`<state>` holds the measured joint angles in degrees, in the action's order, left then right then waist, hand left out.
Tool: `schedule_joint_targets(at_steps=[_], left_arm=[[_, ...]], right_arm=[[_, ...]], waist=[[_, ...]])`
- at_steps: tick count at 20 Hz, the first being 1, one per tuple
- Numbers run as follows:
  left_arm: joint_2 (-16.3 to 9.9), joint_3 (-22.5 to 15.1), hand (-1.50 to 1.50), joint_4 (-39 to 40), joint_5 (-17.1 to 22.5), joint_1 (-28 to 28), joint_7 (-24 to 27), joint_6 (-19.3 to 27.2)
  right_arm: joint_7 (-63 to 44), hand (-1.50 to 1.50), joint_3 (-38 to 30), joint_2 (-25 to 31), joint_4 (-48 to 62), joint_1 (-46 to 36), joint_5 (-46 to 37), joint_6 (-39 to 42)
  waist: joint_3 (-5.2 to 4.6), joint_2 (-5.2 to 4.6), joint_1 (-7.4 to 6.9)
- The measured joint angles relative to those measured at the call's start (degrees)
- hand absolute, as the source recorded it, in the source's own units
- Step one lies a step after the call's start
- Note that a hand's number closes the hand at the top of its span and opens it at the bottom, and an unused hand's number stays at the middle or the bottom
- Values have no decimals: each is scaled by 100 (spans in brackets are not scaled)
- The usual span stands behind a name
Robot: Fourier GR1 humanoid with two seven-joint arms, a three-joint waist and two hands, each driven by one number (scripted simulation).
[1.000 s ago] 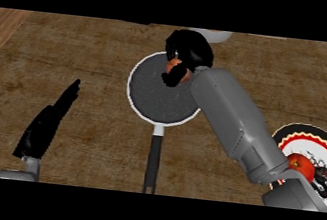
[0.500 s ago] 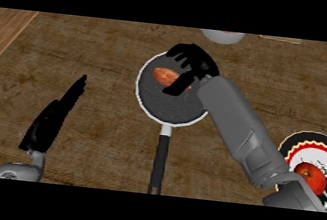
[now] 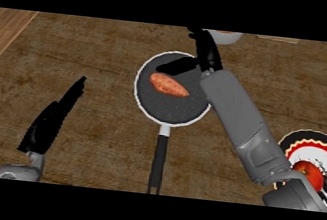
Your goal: Pick the sweet potato from the plate and place it in the pan
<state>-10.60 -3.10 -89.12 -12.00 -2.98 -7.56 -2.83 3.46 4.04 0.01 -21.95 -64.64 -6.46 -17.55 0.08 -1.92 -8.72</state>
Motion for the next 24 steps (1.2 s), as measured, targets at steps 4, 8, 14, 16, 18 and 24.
schedule_joint_targets(at_steps=[4, 8, 14, 16, 18, 24], left_arm=[[-10, 97, 0, -27, 15, 90, -28, 61], [-30, 212, 0, -87, 39, 261, 19, 127], [-67, 287, 0, -291, 64, 438, -88, 122], [-65, 317, 0, -318, 76, 533, -45, 126], [-70, 349, 0, -355, 93, 577, -59, 119], [-6, 339, 0, -376, 19, 510, -121, 174]], right_arm=[[186, -150, -354, 0, 153, -106, 349, -592], [629, -150, -737, 153, 303, 26, 589, -717], [1396, -150, -1051, 879, 502, 258, 739, -98], [1546, -150, -1101, 1172, 577, 310, 739, 147], [1770, -150, -1168, 1386, 635, 450, 759, 333], [2191, -150, -1329, 2144, 880, 677, 785, 1088]], waist=[[-2, 19, 178], [-2, 51, 390], [-2, 85, 547], [-2, 95, 583], [-3, 106, 622], [1, 107, 663]])
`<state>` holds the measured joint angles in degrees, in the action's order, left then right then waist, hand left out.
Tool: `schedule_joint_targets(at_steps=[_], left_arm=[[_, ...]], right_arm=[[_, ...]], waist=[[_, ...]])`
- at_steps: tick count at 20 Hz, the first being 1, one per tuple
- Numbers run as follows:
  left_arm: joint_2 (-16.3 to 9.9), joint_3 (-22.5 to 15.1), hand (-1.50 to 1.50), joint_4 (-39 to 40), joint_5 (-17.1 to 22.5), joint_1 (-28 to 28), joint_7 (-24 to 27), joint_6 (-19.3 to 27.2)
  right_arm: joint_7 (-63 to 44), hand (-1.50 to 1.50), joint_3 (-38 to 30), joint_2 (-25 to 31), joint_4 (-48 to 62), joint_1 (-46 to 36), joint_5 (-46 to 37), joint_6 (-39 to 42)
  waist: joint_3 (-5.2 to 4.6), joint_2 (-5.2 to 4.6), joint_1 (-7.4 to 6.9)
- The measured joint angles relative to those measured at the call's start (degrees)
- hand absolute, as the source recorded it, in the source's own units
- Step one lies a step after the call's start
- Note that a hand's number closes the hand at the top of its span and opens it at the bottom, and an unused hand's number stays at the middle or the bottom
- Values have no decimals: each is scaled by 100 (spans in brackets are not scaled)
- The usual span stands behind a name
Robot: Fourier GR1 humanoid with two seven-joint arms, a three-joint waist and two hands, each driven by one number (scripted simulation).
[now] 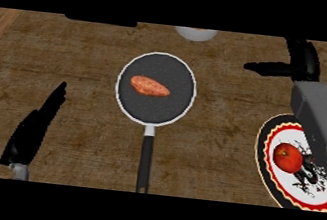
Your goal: Pick the sweet potato from the plate and place it in the pan
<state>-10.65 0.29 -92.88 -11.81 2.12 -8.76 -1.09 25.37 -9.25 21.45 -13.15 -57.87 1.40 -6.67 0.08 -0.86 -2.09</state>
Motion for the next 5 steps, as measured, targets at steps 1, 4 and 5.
schedule_joint_targets(at_steps=[1, 4, 5], left_arm=[[7, -11, 0, 14, -11, 54, 58, -5], [0, 6, 0, -28, 4, 65, -11, -48], [-33, 38, 0, -36, 35, 102, 37, -88]], right_arm=[[61, -150, -16, 103, 50, 35, -10, 75], [210, -150, -60, 363, 124, 117, -18, 408], [257, -150, -79, 491, 161, 146, -18, 539]], waist=[[1, -1, -5], [1, 5, 4], [2, 1, -6]])
